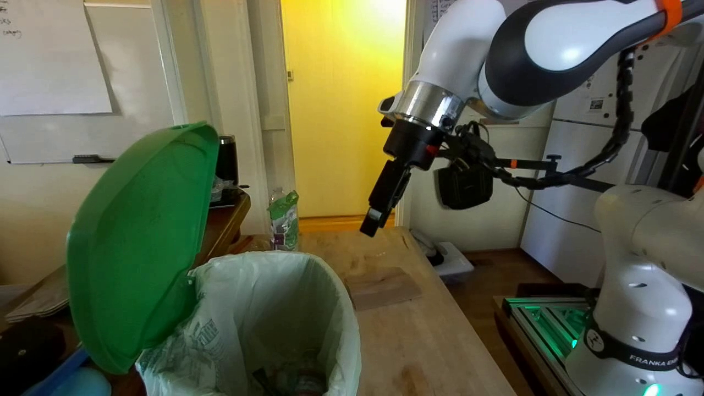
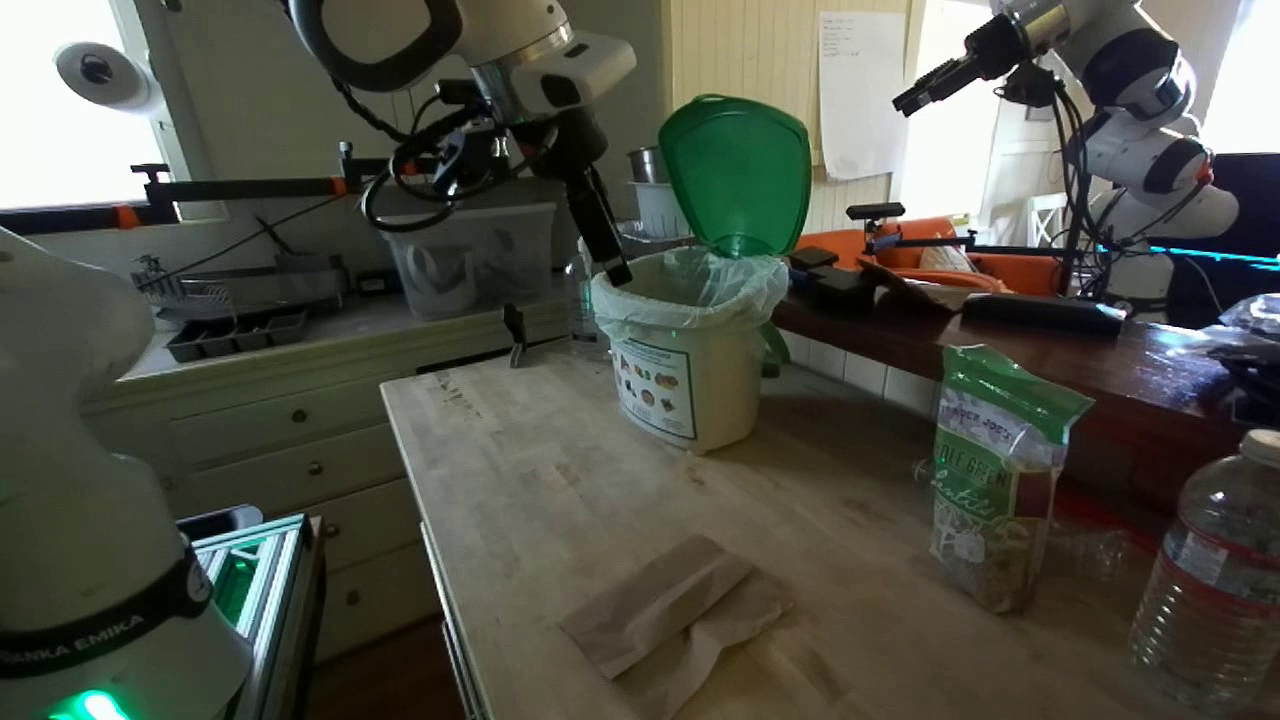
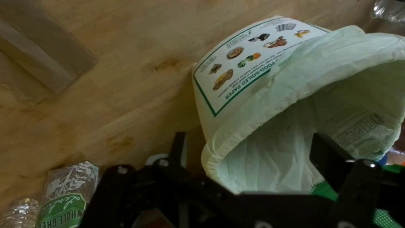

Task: Open the trash can then put the plastic inside

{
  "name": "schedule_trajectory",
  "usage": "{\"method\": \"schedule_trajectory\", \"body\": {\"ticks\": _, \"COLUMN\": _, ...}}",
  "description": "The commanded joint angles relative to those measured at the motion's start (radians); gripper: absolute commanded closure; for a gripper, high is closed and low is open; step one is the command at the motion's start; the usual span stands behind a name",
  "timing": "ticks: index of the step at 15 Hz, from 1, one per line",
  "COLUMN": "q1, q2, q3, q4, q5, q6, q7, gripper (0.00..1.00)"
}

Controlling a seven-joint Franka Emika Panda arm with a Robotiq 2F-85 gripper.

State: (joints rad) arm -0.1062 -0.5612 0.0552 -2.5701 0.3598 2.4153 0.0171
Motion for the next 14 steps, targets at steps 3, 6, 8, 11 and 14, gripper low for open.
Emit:
{"method": "schedule_trajectory", "body": {"ticks": 3, "q1": 0.042, "q2": 0.122, "q3": -0.026, "q4": 0.037, "q5": -0.045, "q6": 0.042, "q7": 0.081, "gripper": 0.00}}
{"method": "schedule_trajectory", "body": {"ticks": 6, "q1": 0.064, "q2": 0.185, "q3": -0.029, "q4": 0.059, "q5": -0.032, "q6": 0.092, "q7": 0.082, "gripper": 0.00}}
{"method": "schedule_trajectory", "body": {"ticks": 8, "q1": 0.084, "q2": 0.228, "q3": -0.036, "q4": 0.077, "q5": -0.016, "q6": 0.124, "q7": 0.076, "gripper": 0.00}}
{"method": "schedule_trajectory", "body": {"ticks": 11, "q1": 0.118, "q2": 0.287, "q3": -0.048, "q4": 0.100, "q5": 0.012, "q6": 0.187, "q7": 0.057, "gripper": 0.00}}
{"method": "schedule_trajectory", "body": {"ticks": 14, "q1": 0.141, "q2": 0.336, "q3": -0.058, "q4": 0.123, "q5": 0.029, "q6": 0.230, "q7": 0.044, "gripper": 0.00}}
